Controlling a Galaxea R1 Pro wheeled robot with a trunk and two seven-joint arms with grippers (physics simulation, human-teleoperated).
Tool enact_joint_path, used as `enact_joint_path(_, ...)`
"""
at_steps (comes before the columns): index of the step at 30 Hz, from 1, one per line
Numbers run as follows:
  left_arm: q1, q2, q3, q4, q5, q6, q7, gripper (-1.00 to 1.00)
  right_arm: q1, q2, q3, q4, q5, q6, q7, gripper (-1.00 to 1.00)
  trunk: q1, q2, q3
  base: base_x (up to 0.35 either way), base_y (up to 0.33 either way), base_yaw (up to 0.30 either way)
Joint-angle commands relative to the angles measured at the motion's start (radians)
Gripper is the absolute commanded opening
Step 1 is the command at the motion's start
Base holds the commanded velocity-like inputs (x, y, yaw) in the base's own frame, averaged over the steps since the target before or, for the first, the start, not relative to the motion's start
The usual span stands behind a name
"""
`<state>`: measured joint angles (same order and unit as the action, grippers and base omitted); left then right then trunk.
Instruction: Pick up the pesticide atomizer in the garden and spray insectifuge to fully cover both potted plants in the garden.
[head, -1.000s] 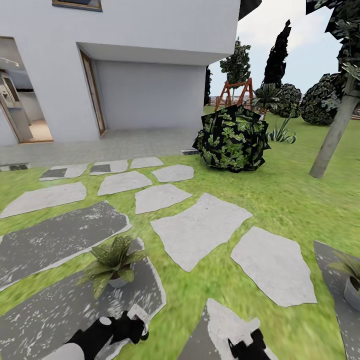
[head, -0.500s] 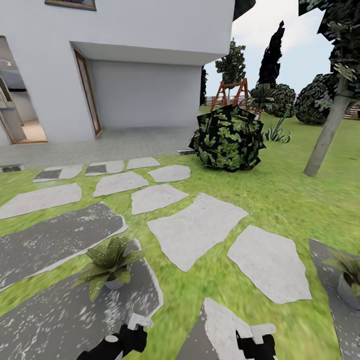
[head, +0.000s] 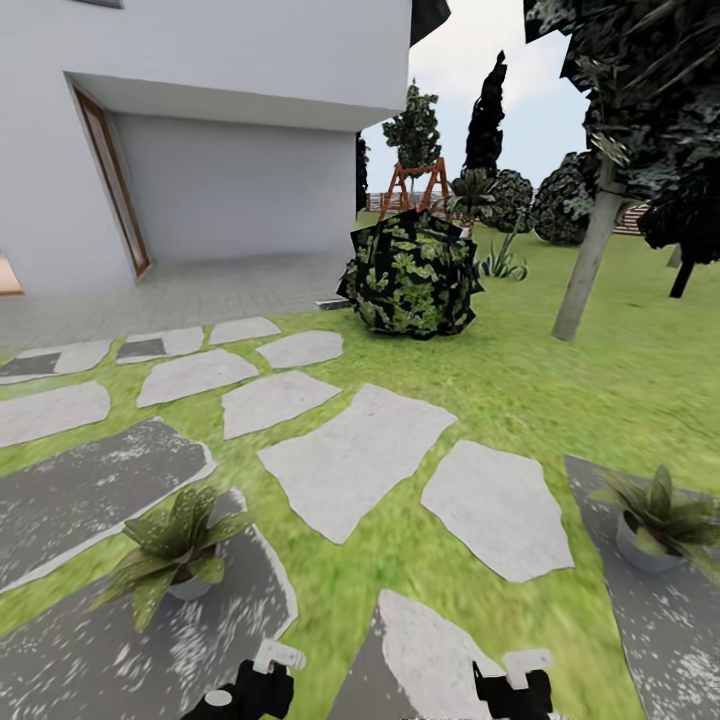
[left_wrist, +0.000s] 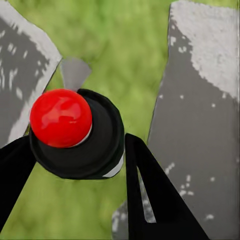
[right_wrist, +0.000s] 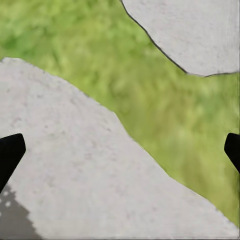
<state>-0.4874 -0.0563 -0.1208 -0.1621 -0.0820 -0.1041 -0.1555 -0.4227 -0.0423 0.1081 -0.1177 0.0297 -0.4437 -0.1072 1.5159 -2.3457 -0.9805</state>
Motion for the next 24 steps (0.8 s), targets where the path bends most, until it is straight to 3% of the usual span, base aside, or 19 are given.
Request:
enact_joint_path(1,0.000,0.002,-0.002,0.000,-0.009,-0.005,0.001,-1.00,-0.001,0.003,0.008,0.001,0.004,-0.001,-0.009,1.00,0.000,0.000,-0.001,0.000,0.000,-0.279)
enact_joint_path(24,0.001,0.004,-0.002,0.001,-0.009,-0.006,0.001,-1.00,0.001,0.009,0.010,0.001,0.003,-0.001,-0.009,1.00,0.000,0.000,-0.001,0.000,0.000,-0.280)
